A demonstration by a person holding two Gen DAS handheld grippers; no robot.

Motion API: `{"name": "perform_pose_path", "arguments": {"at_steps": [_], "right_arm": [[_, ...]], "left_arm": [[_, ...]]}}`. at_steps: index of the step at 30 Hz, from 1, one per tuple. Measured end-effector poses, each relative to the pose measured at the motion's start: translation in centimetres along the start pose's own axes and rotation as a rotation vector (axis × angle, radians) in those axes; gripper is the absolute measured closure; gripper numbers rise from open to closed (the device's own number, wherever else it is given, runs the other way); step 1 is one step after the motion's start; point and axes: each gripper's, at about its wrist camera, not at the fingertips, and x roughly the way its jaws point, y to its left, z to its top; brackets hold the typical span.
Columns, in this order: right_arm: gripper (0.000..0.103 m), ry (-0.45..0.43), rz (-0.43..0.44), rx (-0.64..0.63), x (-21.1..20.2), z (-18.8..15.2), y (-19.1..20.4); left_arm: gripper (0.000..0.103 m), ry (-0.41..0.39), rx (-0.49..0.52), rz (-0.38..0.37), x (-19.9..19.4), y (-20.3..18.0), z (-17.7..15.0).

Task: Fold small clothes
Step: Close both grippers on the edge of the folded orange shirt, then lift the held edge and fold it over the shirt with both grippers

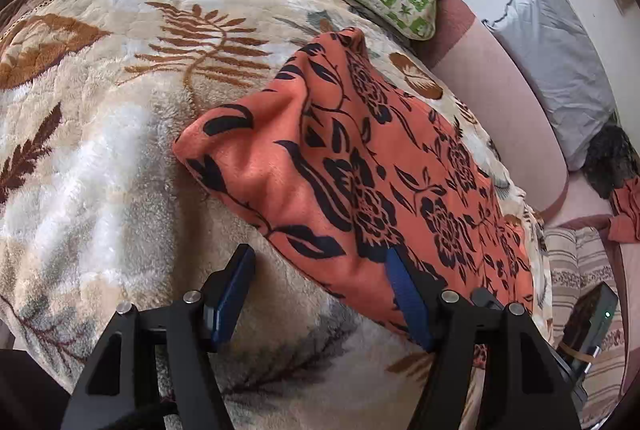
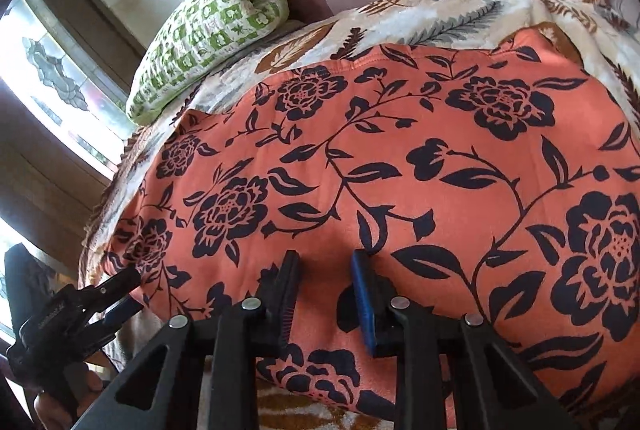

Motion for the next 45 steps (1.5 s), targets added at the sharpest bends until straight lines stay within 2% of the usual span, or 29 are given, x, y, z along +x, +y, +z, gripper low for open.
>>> {"name": "perform_pose_path", "arguments": {"at_steps": [5, 6, 7, 8, 10, 11, 14, 18, 23, 26, 29, 34, 37, 38, 39, 41, 43, 45], "right_arm": [[0.074, 0.015, 0.034, 0.045, 0.0, 0.3, -0.6], [0.074, 0.017, 0.041, 0.054, 0.0, 0.3, -0.7], [0.074, 0.019, 0.049, 0.065, 0.0, 0.4, -0.9], [0.074, 0.019, 0.053, 0.071, 0.0, 0.3, -1.0], [0.074, 0.021, 0.062, 0.082, -0.1, 0.3, -1.1], [0.074, 0.022, 0.067, 0.087, -0.1, 0.3, -1.2], [0.074, 0.027, 0.088, 0.105, -0.1, 0.4, -1.5], [0.074, 0.016, 0.146, 0.170, -1.2, 0.9, -3.0], [0.070, -0.092, 0.155, 0.295, -5.0, 1.9, -7.7], [0.071, -0.157, 0.175, 0.375, -7.7, 2.1, -11.4], [0.071, -0.206, 0.208, 0.452, -9.8, 1.8, -14.7], [0.071, -0.317, 0.259, 0.586, -13.4, 1.3, -20.3], [0.070, -0.356, 0.311, 0.653, -14.4, 1.2, -22.6], [0.068, -0.351, 0.336, 0.675, -14.3, 1.2, -23.2], [0.052, -0.337, 0.350, 0.697, -14.1, 1.2, -23.6], [0.022, -0.319, 0.369, 0.718, -13.6, 1.2, -23.7], [0.022, -0.298, 0.369, 0.704, -13.1, 1.7, -23.3], [0.022, -0.292, 0.365, 0.690, -12.8, 1.6, -22.9]], "left_arm": [[0.035, -0.050, -0.063, 0.003, 0.8, 0.5, 2.1], [0.041, -0.057, -0.072, -0.001, 1.0, 0.6, 2.4], [0.055, -0.063, -0.077, 0.003, 1.2, 0.7, 2.7], [0.061, -0.062, -0.081, 0.016, 1.7, 0.9, 3.0], [0.074, -0.056, -0.104, -0.013, 1.9, 1.2, 3.3], [0.077, -0.053, -0.110, -0.027, 2.0, 1.2, 3.4], [0.083, -0.081, -0.023, 0.011, 1.3, -0.5, 3.3], [0.084, -0.165, 0.120, 0.009, -1.0, -4.5, 3.4], [0.084, -0.236, 0.320, -0.032, -3.6, -11.6, 2.5], [0.084, -0.242, 0.425, -0.066, -4.0, -16.1, 1.1], [0.084, -0.232, 0.551, -0.118, -3.4, -21.6, -1.7], [0.084, -0.144, 0.736, -0.212, 0.2, -28.6, -8.4], [0.079, 0.011, 0.814, -0.218, 4.2, -30.5, -11.9], [0.077, 0.077, 0.817, -0.212, 5.2, -30.3, -12.4], [0.077, 0.107, 0.808, -0.221, 5.5, -29.9, -12.3], [0.068, 0.111, 0.809, -0.270, 4.4, -28.8, -11.7], [0.049, 0.053, 0.873, -0.333, 1.6, -27.6, -10.9], [0.037, -0.024, 0.918, -0.349, -0.8, -26.7, -10.7]]}}
